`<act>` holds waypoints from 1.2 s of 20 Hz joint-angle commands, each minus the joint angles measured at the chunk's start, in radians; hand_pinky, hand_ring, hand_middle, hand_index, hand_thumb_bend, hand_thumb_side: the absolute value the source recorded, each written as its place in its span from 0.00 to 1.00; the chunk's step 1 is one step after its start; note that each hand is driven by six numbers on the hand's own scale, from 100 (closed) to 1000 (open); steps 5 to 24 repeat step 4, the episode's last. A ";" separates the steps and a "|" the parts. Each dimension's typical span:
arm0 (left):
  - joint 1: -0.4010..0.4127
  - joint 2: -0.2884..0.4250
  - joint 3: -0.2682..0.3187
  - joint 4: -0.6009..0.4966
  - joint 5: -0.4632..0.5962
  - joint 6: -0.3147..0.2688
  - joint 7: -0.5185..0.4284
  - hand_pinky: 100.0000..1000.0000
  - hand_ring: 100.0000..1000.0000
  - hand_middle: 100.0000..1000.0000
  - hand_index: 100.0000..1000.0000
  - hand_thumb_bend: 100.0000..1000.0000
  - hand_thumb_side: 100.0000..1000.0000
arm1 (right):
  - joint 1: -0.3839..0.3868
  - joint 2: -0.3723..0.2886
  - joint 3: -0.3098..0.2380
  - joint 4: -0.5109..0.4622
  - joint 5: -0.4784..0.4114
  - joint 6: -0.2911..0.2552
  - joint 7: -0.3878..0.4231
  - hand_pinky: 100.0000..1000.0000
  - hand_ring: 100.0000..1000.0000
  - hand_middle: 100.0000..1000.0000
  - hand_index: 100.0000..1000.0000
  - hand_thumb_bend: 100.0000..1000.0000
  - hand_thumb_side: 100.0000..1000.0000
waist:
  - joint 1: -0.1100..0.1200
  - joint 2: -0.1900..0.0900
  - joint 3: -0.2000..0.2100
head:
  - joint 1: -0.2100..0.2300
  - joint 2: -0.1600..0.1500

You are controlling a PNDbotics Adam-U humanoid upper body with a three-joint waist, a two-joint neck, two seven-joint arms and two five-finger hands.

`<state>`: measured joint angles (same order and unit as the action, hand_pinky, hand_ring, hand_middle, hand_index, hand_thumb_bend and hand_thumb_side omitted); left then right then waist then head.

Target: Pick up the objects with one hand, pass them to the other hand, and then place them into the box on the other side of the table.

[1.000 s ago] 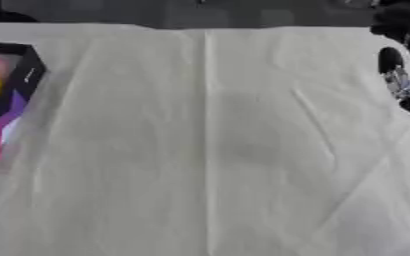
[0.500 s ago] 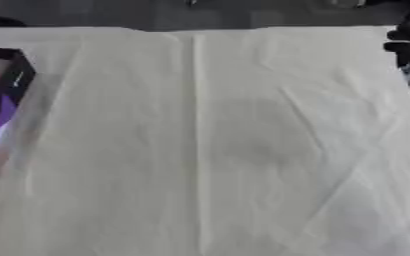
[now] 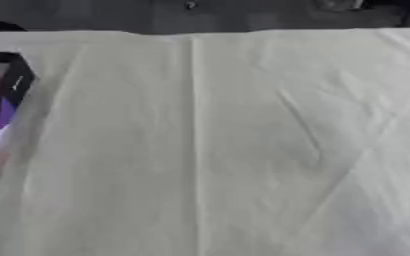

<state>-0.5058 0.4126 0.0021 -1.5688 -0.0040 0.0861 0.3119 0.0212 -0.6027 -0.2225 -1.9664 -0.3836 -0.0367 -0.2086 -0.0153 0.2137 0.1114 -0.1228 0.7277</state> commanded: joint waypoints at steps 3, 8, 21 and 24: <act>0.007 0.002 0.002 0.008 0.094 -0.038 0.011 0.76 0.67 0.71 0.81 0.10 0.81 | 0.007 0.021 -0.034 0.018 0.002 -0.013 0.009 0.94 0.79 0.78 0.85 0.00 0.59 | 0.011 -0.031 -0.002 | -0.012 -0.001; 0.009 -0.002 0.002 0.011 0.111 -0.046 0.011 0.76 0.67 0.71 0.81 0.10 0.81 | 0.008 0.029 -0.040 0.025 0.007 -0.011 0.014 0.93 0.78 0.78 0.85 0.00 0.59 | 0.012 -0.032 -0.003 | -0.016 -0.001; 0.009 -0.002 0.002 0.011 0.111 -0.046 0.011 0.76 0.67 0.71 0.81 0.10 0.81 | 0.008 0.029 -0.040 0.025 0.007 -0.011 0.014 0.93 0.78 0.78 0.85 0.00 0.59 | 0.012 -0.032 -0.003 | -0.016 -0.001; 0.009 -0.002 0.002 0.011 0.111 -0.046 0.011 0.76 0.67 0.71 0.81 0.10 0.81 | 0.008 0.029 -0.040 0.025 0.007 -0.011 0.014 0.93 0.78 0.78 0.85 0.00 0.59 | 0.012 -0.032 -0.003 | -0.016 -0.001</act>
